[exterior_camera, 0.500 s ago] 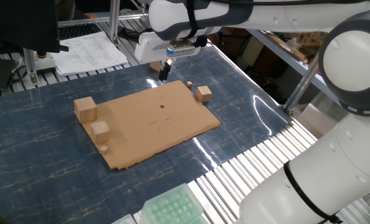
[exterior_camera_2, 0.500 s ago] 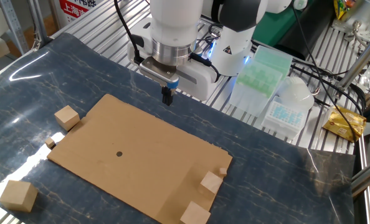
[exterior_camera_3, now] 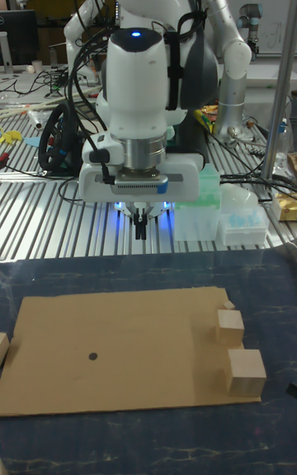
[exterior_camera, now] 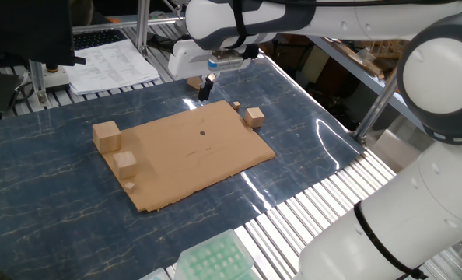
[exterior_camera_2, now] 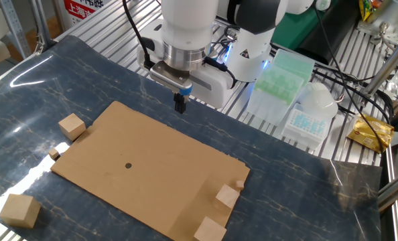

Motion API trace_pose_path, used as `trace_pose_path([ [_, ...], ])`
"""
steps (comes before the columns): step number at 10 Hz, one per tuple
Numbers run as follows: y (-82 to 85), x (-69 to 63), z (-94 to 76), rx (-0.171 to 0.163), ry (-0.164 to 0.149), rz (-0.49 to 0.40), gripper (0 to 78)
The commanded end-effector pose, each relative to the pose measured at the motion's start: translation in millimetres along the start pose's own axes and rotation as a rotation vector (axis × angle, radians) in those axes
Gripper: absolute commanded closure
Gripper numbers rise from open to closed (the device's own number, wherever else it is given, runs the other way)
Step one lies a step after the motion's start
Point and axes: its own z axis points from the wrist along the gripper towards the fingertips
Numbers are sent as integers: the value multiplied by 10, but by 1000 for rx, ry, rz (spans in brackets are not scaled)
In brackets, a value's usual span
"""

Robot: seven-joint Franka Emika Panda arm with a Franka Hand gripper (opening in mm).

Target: Grab the block and place it at the designated location

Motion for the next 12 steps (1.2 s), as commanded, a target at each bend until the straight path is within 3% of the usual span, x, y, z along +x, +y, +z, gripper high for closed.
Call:
trace_pose_path([
  [1, -1, 1, -2, 1, 61, 117, 776],
  [12, -53, -15, 6, -12, 46, 81, 776],
])
